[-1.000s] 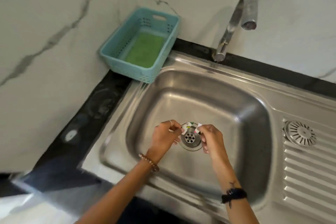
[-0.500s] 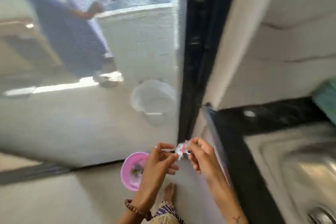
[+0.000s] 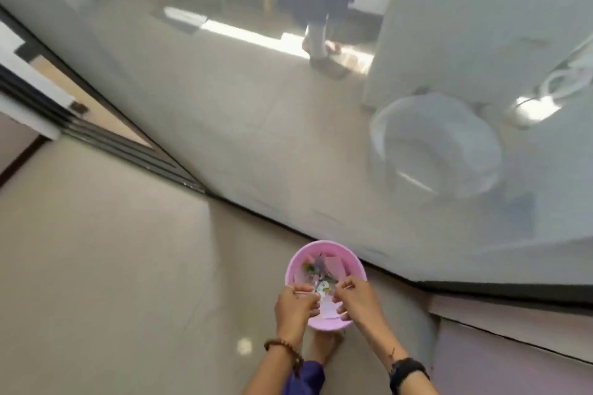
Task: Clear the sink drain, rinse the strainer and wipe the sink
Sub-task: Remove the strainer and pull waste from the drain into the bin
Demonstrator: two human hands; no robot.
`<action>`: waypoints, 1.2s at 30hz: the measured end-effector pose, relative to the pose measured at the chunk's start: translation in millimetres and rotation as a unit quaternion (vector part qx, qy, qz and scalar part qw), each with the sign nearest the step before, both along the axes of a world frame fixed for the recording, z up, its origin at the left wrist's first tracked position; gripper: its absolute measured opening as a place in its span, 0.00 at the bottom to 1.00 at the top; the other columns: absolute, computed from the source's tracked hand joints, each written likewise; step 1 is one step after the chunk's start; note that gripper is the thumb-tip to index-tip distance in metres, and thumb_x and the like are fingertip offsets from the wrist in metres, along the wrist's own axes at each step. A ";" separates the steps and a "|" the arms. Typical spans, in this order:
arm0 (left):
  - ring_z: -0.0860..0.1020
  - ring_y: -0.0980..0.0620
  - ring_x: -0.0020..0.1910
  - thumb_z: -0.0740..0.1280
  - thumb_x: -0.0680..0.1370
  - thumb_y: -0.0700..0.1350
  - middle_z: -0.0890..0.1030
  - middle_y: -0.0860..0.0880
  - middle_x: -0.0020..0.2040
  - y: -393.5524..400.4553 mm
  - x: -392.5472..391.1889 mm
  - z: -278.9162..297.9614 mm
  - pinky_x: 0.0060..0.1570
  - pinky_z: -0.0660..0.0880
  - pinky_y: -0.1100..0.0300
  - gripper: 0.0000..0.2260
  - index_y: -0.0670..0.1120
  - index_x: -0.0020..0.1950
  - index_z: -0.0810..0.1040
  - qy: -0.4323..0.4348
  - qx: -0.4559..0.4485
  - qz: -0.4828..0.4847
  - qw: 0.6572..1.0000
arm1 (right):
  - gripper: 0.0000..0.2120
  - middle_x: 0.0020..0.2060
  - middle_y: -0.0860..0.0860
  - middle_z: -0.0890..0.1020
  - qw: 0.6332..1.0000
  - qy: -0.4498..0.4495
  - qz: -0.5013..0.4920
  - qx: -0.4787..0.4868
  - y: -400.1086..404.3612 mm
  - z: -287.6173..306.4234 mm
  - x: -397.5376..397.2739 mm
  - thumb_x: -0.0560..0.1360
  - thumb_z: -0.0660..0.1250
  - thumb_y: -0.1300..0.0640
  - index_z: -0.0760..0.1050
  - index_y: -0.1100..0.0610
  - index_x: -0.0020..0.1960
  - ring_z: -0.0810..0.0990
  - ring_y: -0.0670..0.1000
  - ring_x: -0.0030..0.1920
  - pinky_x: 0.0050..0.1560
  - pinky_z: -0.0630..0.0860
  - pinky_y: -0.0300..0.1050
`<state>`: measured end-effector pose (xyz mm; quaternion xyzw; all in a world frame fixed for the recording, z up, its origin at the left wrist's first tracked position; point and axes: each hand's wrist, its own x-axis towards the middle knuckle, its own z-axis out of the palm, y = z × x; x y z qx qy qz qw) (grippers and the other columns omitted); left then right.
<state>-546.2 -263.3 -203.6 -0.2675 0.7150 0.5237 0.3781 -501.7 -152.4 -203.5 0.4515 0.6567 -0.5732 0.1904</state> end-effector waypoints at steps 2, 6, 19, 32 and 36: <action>0.76 0.51 0.28 0.67 0.71 0.31 0.78 0.44 0.32 3.1 -10.2 -57.6 0.25 0.76 0.67 0.07 0.42 0.40 0.74 0.000 -0.022 -0.010 1.000 | 0.12 0.30 0.51 0.77 1.000 -0.021 0.008 0.009 -1.4 -59.0 -13.7 0.74 0.60 0.66 0.70 0.55 0.34 0.74 0.48 0.28 0.27 0.70 0.35; 0.76 0.50 0.36 0.65 0.74 0.32 0.77 0.45 0.42 11.1 -31.7 -137.4 0.31 0.75 0.67 0.08 0.42 0.50 0.74 -0.023 -0.015 -0.045 0.999 | 0.08 0.35 0.54 0.77 0.998 -0.062 0.014 -0.015 2.7 -143.9 -29.6 0.75 0.56 0.68 0.73 0.60 0.47 0.76 0.51 0.32 0.29 0.73 0.37; 0.75 0.55 0.19 0.57 0.77 0.33 0.77 0.45 0.24 47.2 -1.8 35.0 0.19 0.71 0.67 0.15 0.38 0.33 0.77 -0.108 0.146 -0.073 0.981 | 0.14 0.14 0.46 0.68 0.916 0.023 -0.363 -0.166 10.4 22.3 -3.0 0.74 0.60 0.62 0.69 0.57 0.30 0.65 0.43 0.13 0.14 0.60 0.31; 0.67 0.54 0.14 0.56 0.75 0.39 0.69 0.49 0.17 101.1 211.4 375.3 0.15 0.64 0.70 0.18 0.43 0.25 0.73 -0.120 0.342 -0.377 0.853 | 0.18 0.16 0.45 0.59 0.747 0.370 -0.517 -0.194 17.3 392.1 271.8 0.76 0.54 0.57 0.66 0.54 0.27 0.54 0.40 0.13 0.12 0.51 0.30; 0.65 0.55 0.14 0.54 0.77 0.43 0.68 0.51 0.17 122.5 306.7 418.6 0.16 0.62 0.69 0.26 0.47 0.19 0.72 -0.125 0.360 -0.509 0.772 | 0.19 0.16 0.44 0.59 0.682 0.426 -0.587 -0.097 9.8 437.8 367.8 0.77 0.54 0.56 0.67 0.53 0.27 0.54 0.40 0.13 0.13 0.50 0.30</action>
